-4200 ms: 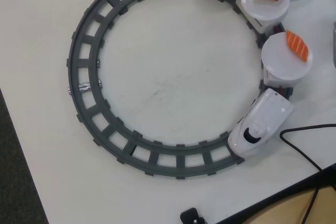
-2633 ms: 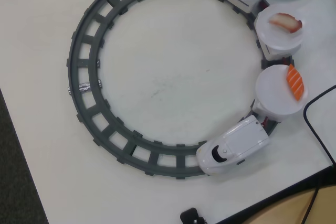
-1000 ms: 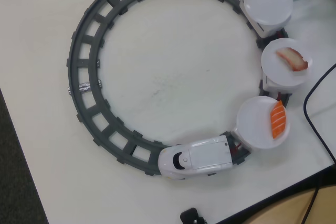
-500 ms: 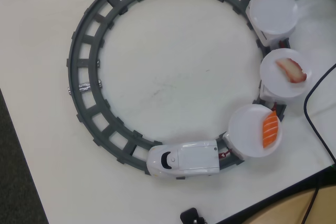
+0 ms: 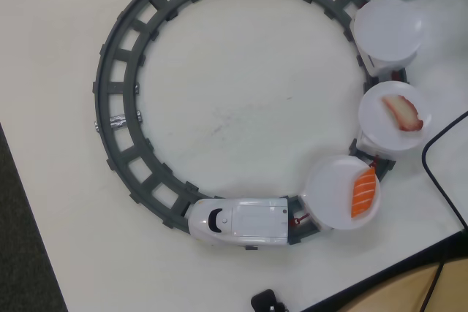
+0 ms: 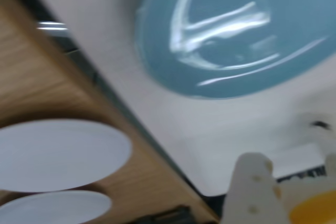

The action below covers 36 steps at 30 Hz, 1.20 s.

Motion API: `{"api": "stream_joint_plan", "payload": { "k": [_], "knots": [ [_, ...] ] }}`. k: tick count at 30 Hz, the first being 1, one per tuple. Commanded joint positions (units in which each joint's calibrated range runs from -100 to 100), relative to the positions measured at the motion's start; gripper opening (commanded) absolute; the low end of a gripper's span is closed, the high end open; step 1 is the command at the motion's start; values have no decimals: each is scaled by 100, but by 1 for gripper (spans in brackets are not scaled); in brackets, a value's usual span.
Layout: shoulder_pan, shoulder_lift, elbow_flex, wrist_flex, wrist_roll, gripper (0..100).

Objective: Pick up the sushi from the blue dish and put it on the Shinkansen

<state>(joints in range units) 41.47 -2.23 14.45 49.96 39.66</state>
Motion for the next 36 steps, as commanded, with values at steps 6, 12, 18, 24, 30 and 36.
{"api": "stream_joint_plan", "payload": {
  "k": [6,12,18,24,30,36],
  "knots": [
    [-1383,-2654,2011,-2,-961,2],
    [-2510,-3814,3133,178,-1391,2],
    [-3408,-4341,3474,1076,-1517,2],
    [-4068,-4391,3465,1812,-1501,2],
    [-4587,-4382,3510,2214,-1486,2],
    [-4623,-4366,3528,2197,-1208,2]
  ]
}}
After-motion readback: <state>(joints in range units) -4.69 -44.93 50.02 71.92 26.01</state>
